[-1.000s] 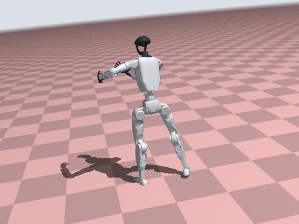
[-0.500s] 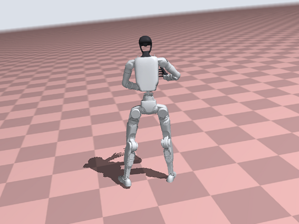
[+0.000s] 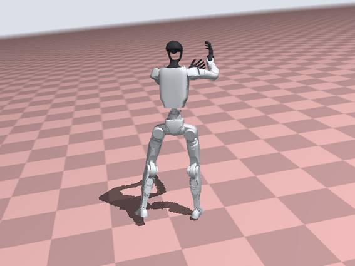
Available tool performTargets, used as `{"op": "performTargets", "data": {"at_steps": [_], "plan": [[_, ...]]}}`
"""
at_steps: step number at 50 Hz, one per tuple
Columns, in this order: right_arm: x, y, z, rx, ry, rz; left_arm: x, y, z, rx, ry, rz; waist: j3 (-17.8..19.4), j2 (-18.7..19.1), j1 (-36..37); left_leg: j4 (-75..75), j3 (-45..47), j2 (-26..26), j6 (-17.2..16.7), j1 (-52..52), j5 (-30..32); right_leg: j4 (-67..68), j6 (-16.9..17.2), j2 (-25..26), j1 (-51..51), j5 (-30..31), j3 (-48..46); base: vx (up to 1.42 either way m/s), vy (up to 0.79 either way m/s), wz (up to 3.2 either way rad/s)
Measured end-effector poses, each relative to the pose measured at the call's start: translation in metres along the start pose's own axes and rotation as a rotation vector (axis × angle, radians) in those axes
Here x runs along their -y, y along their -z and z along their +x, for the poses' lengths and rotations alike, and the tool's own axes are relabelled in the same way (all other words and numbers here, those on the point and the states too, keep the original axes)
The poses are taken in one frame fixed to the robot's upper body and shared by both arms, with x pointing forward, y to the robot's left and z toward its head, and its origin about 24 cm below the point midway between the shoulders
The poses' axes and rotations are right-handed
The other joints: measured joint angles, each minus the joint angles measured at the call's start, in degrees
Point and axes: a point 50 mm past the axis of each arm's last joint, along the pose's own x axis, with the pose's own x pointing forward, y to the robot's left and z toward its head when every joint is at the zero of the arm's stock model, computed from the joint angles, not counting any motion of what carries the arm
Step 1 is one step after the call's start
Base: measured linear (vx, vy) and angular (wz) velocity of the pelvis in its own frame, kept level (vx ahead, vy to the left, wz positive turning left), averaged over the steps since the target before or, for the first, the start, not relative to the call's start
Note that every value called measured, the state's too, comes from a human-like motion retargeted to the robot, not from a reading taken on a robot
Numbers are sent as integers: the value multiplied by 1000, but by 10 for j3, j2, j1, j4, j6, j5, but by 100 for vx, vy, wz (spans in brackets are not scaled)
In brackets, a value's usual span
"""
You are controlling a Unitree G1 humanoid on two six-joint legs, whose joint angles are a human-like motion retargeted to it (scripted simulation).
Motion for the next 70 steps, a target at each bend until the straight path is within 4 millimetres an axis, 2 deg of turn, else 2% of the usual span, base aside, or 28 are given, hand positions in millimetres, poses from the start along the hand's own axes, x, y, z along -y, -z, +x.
{"op": "performTargets", "data": {"at_steps": [5,10,15,20,22,23,25,28,30,32,33,35,37,38,40,45,51,52,53,55,57,58,60,62,66,68,69,70], "plan": [[-7,32,-15,-103,-21,-24,-22,12,-17,-33,-73,-1,20,11,-11,-25,17,-6,-3,12,-55,12,0,-4,-12,-11,-10,-9,14,19],[-18,87,-57,-288,-9,31,-53,39,-57,-99,-196,-44,40,18,-16,-65,40,-18,-10,17,-109,18,0,-13,-29,-18,-26,-13,21,37],[-46,137,-121,-473,59,208,-80,71,-120,-165,-363,-129,57,20,-3,-103,48,-37,-21,9,-135,3,0,-29,-35,-10,-49,-13,26,52],[-90,168,-184,-662,42,312,-95,90,-199,-223,-543,-199,70,22,25,-119,22,-64,-23,-12,-139,-24,0,-56,-23,14,-73,-9,31,69],[-110,174,-203,-722,-23,283,-97,91,-230,-243,-609,-208,73,27,40,-119,5,-76,-22,-20,-139,-28,0,-70,-17,24,-84,-5,33,80],[-122,175,-210,-717,-130,109,-98,89,-245,-252,-642,-201,74,30,48,-119,-4,-82,-22,-25,-139,-27,0,-77,-15,28,-89,-3,32,82],[-140,175,-223,-723,-215,36,-99,83,-271,-271,-694,-190,74,37,65,-118,-22,-94,-23,-32,-138,-21,-1,-92,-11,35,-99,-1,31,85],[-164,169,-231,-714,-274,74,-101,64,-301,-294,-751,-139,70,53,94,-117,-48,-105,-30,-41,-134,0,-9,-108,-9,45,-115,1,27,83],[-170,168,-237,-828,-3,405,-102,49,-316,-297,-809,-106,66,65,113,-116,-64,-110,-37,-44,-131,15,-18,-117,-7,52,-124,4,23,80],[-187,154,-226,-729,-145,501,-103,30,-326,-296,-798,-46,61,76,130,-115,-77,-114,-44,-46,-126,30,-28,-124,-6,61,-132,4,19,70],[-196,147,-220,-648,-272,316,-104,21,-331,-293,-811,-19,59,82,138,-114,-82,-116,-47,-47,-124,38,-32,-127,-7,65,-133,5,17,60],[-212,135,-212,-560,-368,214,-105,3,-338,-283,-834,22,55,92,149,-112,-92,-118,-52,-47,-119,50,-39,-131,-6,75,-135,5,14,54],[-223,127,-206,-556,-381,336,-105,-12,-342,-281,-840,55,51,102,158,-110,-100,-118,-56,-47,-115,58,-44,-131,-4,87,-134,4,9,48],[-227,125,-203,-619,-363,579,-106,-19,-343,-290,-826,68,51,106,160,-110,-103,-117,-56,-47,-113,62,-47,-131,-4,92,-132,4,6,42],[-235,119,-198,-663,-266,822,-107,-31,-344,-276,-841,90,48,112,165,-110,-108,-116,-60,-46,-109,67,-46,-128,-3,102,-125,3,3,33],[-251,112,-192,-670,-278,909,-109,-45,-347,-299,-850,146,44,113,167,-113,-111,-112,-63,-45,-103,67,-33,-121,-5,106,-99,0,-3,5],[-247,123,-197,-709,-200,917,-112,-30,-345,-295,-863,130,50,87,162,-118,-95,-110,-61,-49,-103,41,-23,-115,-4,64,-87,-5,-15,-26],[-244,125,-198,-693,-216,825,-112,-24,-343,-290,-865,119,52,80,161,-119,-89,-110,-60,-50,-103,35,-21,-115,-5,54,-87,-8,-22,-55],[-242,124,-197,-611,-297,554,-112,-18,-341,-284,-867,112,53,73,161,-121,-82,-110,-58,-50,-103,29,-19,-114,-6,43,-87,-8,-23,-61],[-235,129,-203,-584,-321,370,-111,-3,-337,-277,-864,72,56,60,158,-122,-68,-108,-55,-51,-104,12,-15,-111,-7,23,-89,-8,-26,-68],[-222,138,-210,-545,-462,132,-110,14,-329,-296,-822,42,59,47,153,-124,-53,-105,-50,-51,-103,-3,-11,-106,-9,6,-89,-8,-30,-74],[-215,139,-214,-601,-334,256,-109,21,-324,-285,-823,16,61,41,149,-126,-45,-101,-50,-50,-102,-11,-8,-101,-9,-1,-88,-7,-32,-75],[-198,148,-219,-559,-484,0,-107,37,-313,-306,-773,-4,63,28,138,-127,-30,-95,-45,-47,-99,-24,-4,-92,-12,-11,-83,-7,-33,-74],[-171,151,-220,-676,-253,494,-109,52,-298,-268,-796,-105,68,21,125,-120,-21,-75,-57,-41,-100,-42,-12,-70,-2,-18,-76,-5,-35,-67],[-133,149,-214,-630,-227,246,-108,73,-265,-250,-764,-122,63,-2,81,-120,-2,-54,-53,-29,-84,-54,-4,-46,-4,-20,-58,-2,-33,-63],[-111,149,-205,-576,-406,-49,-106,81,-240,-263,-684,-112,58,-10,61,-119,6,-40,-51,-24,-73,-56,0,-30,-7,-19,-48,1,-33,-63],[-98,148,-199,-616,-293,124,-105,85,-227,-258,-661,-124,54,-12,52,-116,10,-29,-55,-23,-67,-58,0,-19,-7,-18,-44,2,-36,-63],[-81,147,-195,-652,-43,476,-103,88,-213,-246,-650,-146,50,-13,43,-112,12,-17,-60,-22,-62,-61,0,-6,-7,-15,-40,3,-37,-64]]}}
